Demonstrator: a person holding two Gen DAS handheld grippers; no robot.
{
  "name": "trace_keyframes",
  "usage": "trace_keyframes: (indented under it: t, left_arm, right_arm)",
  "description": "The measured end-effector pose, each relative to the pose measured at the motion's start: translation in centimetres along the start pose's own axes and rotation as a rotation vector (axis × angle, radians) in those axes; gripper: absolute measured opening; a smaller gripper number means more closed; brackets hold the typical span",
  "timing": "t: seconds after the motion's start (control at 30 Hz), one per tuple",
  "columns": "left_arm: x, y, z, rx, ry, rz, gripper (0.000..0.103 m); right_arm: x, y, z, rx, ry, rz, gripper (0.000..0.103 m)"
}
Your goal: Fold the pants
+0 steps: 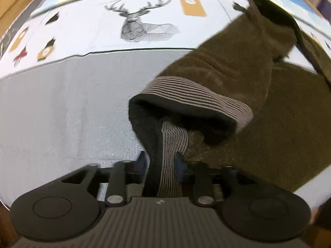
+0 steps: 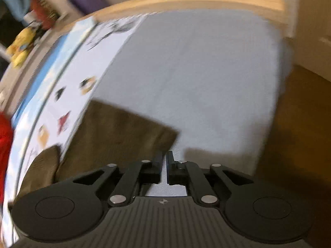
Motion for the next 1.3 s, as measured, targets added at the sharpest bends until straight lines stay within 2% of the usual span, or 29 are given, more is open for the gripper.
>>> trace_keyframes:
  t: [0.03, 0.07, 0.1, 0.2, 0.3, 0.37, 0.47, 0.53, 0.63, 0.73, 0.8, 0.87, 0.9, 0.93, 1.0, 1.07, 1.13, 1.2, 1.27, 1.3]
  left_arm:
    - [0.0, -0.1, 0.1, -0.006, 0.016, -0.018, 0.060]
    - [0.1, -0.1, 0.2, -0.011, 0.029, -0.026, 0.061]
    - [0.2, -0.1, 0.4, -0.019, 0.038, -0.027, 0.062]
    - [0.9, 0.3, 1.5, -0.061, 0.031, -0.006, 0.064]
    - [1.4, 0.9, 2.5, -0.093, 0.008, 0.034, 0.064]
    - [1.7, 0.9, 2.9, -0.096, 0.005, 0.055, 0.064]
    - [1.8, 0.5, 3.1, -0.084, 0.011, 0.058, 0.047]
    - [1.7, 0.4, 2.9, -0.077, 0.011, 0.059, 0.035]
    - [2.2, 0.4, 1.8, -0.044, 0.029, 0.106, 0.027]
    - [3.3, 0.8, -0.1, -0.012, 0.105, 0.129, 0.022]
    - [3.6, 1.3, -0.9, 0.001, 0.121, 0.160, 0.022]
    - [3.5, 2.2, -0.8, -0.021, 0.099, 0.204, 0.023]
    - [3.4, 2.4, -0.6, -0.040, 0.090, 0.215, 0.025]
    - [3.2, 2.6, -0.5, -0.058, 0.085, 0.213, 0.027]
    - [2.5, 2.4, -0.9, -0.064, 0.067, 0.185, 0.030]
    - [1.7, 1.4, -2.4, 0.007, 0.027, 0.157, 0.033]
    - [1.2, -0.1, -4.4, 0.101, 0.034, 0.103, 0.036]
    - [1.6, -1.5, -6.5, 0.200, 0.053, 0.078, 0.036]
    - [3.4, -2.4, -8.1, 0.272, 0.095, 0.111, 0.039]
    - [4.5, -2.7, -8.6, 0.295, 0.110, 0.145, 0.044]
  right_arm:
    - [-0.7, 0.7, 0.1, -0.016, -0.005, -0.001, 0.043]
    - [-0.9, 0.9, 0.8, -0.033, -0.002, 0.004, 0.058]
    - [-0.9, 1.4, 1.2, -0.053, 0.010, 0.012, 0.060]
    - [-1.0, 2.6, 3.5, -0.119, 0.068, 0.023, 0.060]
    - [-1.8, 2.3, 4.9, -0.092, 0.132, -0.033, 0.056]
    - [-2.6, 2.1, 5.2, -0.077, 0.144, -0.072, 0.008]
    - [-2.2, 1.6, 4.9, -0.049, 0.141, -0.041, 0.007]
    - [-1.7, 1.0, 3.2, -0.002, 0.133, -0.019, 0.006]
    - [-1.1, -0.2, 1.0, 0.072, 0.132, 0.013, 0.005]
    - [0.0, -0.9, -1.2, 0.140, 0.207, 0.025, 0.005]
    - [1.0, -1.1, -1.7, 0.138, 0.223, 0.023, 0.006]
    - [1.0, -0.4, -0.3, 0.038, 0.194, -0.036, 0.006]
    - [0.9, -0.1, 0.5, 0.001, 0.214, -0.067, 0.007]
    - [1.0, 0.1, 0.6, -0.012, 0.240, -0.088, 0.009]
    - [0.7, -0.3, 0.0, 0.030, 0.274, -0.093, 0.011]
    - [-0.1, -1.1, -1.2, 0.106, 0.305, -0.119, 0.019]
    - [-2.2, -1.8, -2.3, 0.191, 0.295, -0.167, 0.021]
    - [-4.5, -1.9, -2.7, 0.235, 0.246, -0.224, 0.025]
    - [-7.9, -1.4, -2.1, 0.236, 0.158, -0.300, 0.026]
    - [-9.5, -0.8, -2.0, 0.226, 0.110, -0.339, 0.026]
Point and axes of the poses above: each gripper's, at about its wrist camera, not at the fingertips, and z roughly the way its jaws point, x to its right, y to its underside, the point moved 8 cm from there along z, roughly the way its jaws point, and after that the axes turned 8 degrees about -y, right-handed, at the moved point
